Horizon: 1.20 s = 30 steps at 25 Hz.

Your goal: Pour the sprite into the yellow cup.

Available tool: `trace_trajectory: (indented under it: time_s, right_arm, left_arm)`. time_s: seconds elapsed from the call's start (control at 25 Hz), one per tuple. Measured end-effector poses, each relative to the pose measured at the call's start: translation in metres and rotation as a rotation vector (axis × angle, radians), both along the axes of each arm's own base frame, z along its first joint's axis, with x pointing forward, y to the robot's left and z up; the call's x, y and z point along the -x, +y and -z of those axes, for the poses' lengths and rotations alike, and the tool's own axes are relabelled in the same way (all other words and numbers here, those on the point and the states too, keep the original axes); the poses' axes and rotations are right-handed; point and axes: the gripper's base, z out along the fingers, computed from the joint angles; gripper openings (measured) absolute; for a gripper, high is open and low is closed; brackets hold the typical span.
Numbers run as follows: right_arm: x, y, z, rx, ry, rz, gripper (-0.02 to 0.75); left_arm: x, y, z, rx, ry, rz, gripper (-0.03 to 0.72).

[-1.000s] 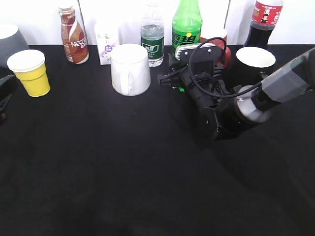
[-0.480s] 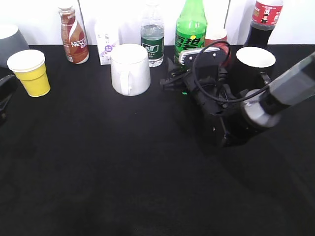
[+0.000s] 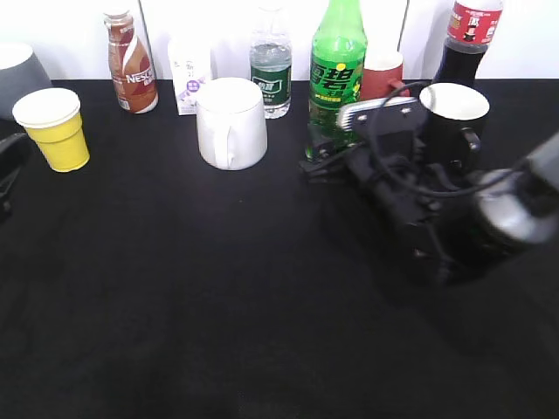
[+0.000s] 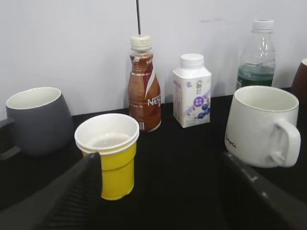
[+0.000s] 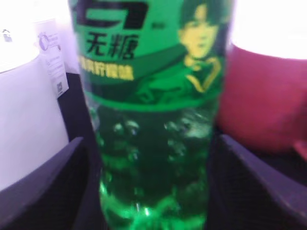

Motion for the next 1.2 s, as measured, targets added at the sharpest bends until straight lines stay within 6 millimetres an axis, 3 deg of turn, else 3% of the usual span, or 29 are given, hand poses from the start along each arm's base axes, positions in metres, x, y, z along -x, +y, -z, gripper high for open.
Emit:
trace_trajectory:
  time_s: [0.08, 0.16, 0.32, 0.44, 0.56, 0.64, 0.72, 0.84, 0.92, 1.04, 1.12, 1.2]
  right_arm:
    - [0.01, -0.006, -0.026, -0.021, 0.0, -0.009, 0.618]
    - [0.017, -0.006, -0.058, -0.018, 0.128, -0.042, 0.615]
    - [0.047, -0.006, -0.107, 0.092, 0.57, -0.173, 0.595]
    - [0.073, -0.01, -0.132, 0.199, 0.795, -0.271, 0.594]
    - [0.099, -0.034, -0.14, 0.357, 0.997, -0.201, 0.594]
    - [0.117, -0.053, -0.159, 0.424, 1.021, -0.151, 0.594]
    - [0.138, -0.068, -0.189, 0.398, 0.945, -0.142, 0.594]
    - [0.183, -0.1, -0.237, 0.316, 0.768, -0.145, 0.592]
    - [0.218, -0.126, -0.251, 0.288, 0.655, -0.13, 0.592]
    - [0.268, -0.163, -0.229, 0.274, 0.574, -0.104, 0.592]
    - [0.291, -0.179, -0.206, 0.255, 0.545, -0.1, 0.589]
    - [0.301, -0.185, -0.188, 0.248, 0.536, -0.1, 0.589]
  left_arm:
    - [-0.009, -0.003, -0.001, -0.02, 0.094, 0.004, 0.566]
    - [-0.025, -0.008, -0.013, -0.047, 0.232, 0.012, 0.566]
    - [-0.034, -0.013, -0.05, -0.106, 0.569, 0.033, 0.566]
    - [-0.016, -0.016, -0.063, -0.116, 0.941, 0.07, 0.565]
    - [0.015, -0.015, -0.069, -0.145, 1.261, 0.125, 0.551]
    - [0.035, -0.011, -0.082, -0.143, 1.248, 0.142, 0.549]
    - [0.059, -0.004, -0.103, -0.118, 1.11, 0.154, 0.549]
    - [0.111, 0.01, -0.131, -0.081, 0.843, 0.165, 0.549]
    - [0.143, 0.02, -0.14, -0.063, 0.688, 0.165, 0.549]
    - [0.176, 0.03, -0.126, -0.056, 0.565, 0.156, 0.549]
    - [0.177, 0.034, -0.1, -0.086, 0.6, 0.129, 0.549]
    - [0.174, 0.034, -0.084, -0.105, 0.65, 0.119, 0.549]
